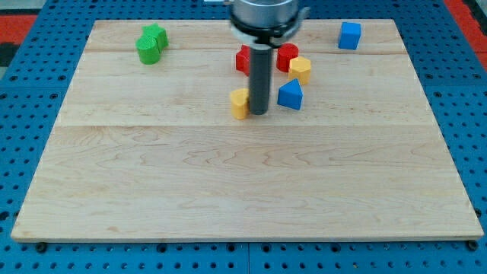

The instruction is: Push the blue triangle to the top right of the board

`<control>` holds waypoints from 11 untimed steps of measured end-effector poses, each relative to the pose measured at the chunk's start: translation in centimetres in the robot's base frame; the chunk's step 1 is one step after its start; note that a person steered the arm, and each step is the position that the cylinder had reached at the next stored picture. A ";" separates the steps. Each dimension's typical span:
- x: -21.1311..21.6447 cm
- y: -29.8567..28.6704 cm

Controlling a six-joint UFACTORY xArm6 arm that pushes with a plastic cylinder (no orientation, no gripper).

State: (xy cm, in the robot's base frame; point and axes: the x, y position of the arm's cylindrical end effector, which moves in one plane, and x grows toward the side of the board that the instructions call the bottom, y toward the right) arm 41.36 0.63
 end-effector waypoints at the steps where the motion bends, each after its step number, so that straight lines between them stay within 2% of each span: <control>1: -1.4 0.7; 3: -2.7 6.1; 4: -2.4 6.5; 5: 0.6 6.2; 6: -0.1 9.3; 8: -7.0 14.2; 10: -12.8 14.8; 11: -13.6 15.4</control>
